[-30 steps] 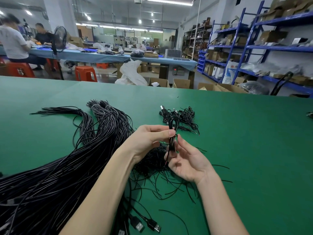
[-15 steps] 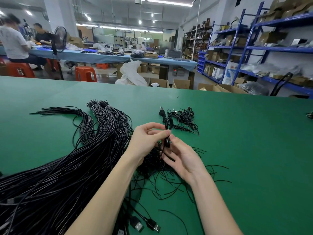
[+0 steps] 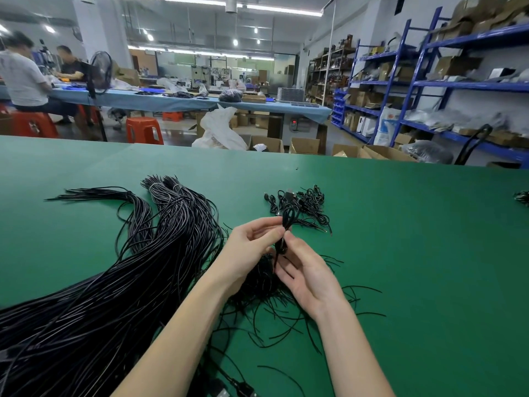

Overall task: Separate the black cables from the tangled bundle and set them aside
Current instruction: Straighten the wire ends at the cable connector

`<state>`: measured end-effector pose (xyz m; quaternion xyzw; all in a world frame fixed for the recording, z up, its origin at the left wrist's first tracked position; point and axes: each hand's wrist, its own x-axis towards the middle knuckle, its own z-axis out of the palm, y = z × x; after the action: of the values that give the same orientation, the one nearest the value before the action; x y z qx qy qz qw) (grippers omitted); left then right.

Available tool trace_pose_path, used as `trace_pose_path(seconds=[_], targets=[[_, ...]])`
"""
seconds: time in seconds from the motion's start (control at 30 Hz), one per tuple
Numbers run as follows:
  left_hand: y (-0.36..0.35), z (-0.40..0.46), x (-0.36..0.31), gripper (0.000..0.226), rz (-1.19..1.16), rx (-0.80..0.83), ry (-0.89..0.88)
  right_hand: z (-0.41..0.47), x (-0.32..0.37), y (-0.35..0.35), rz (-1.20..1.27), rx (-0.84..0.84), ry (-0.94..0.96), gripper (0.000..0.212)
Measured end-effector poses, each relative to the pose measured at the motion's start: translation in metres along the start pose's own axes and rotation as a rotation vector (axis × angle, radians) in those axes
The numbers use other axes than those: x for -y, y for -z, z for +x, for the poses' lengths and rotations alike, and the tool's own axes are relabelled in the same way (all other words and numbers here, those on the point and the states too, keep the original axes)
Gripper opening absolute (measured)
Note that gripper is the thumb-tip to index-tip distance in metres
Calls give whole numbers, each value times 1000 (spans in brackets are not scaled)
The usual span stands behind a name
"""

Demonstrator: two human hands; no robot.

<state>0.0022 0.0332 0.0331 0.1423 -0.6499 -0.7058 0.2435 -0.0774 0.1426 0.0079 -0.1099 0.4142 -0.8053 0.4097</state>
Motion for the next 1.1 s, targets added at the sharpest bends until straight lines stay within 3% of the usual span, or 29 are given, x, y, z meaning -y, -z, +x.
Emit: trace_pose_path(seconds=[0.1,0.2,0.33,0.4,0.47,0.77,0.83,0.97,1.1], targets=[[0,-1,3,32,-38,33,37,-1,1,5,30,-2,9,48],[-5,3,9,30,-72,-93,13,-1,1,7,-121,-120,76,24],[-15,20,12,26,-132,-244,20,1,-1,18,-639,-433,407,11],[-17,35,10,24,-115,-269,26,-2,-1,23,-898,-514,541,12],[-18,52,9,22,-64,-287,51,-4,-1,26,-1013,-529,556,13],[-32,141,32,19,370,-517,78,3,-5,34,-1113,-460,449,12],[-32,156,40,15,471,-479,103,4,-6,35,-1156,-455,467,12],[-28,168,59,29,684,-299,178,5,-6,37,-1189,-463,467,13],[-17,163,66,44,866,-302,132,5,-8,36,-1182,-451,468,13]])
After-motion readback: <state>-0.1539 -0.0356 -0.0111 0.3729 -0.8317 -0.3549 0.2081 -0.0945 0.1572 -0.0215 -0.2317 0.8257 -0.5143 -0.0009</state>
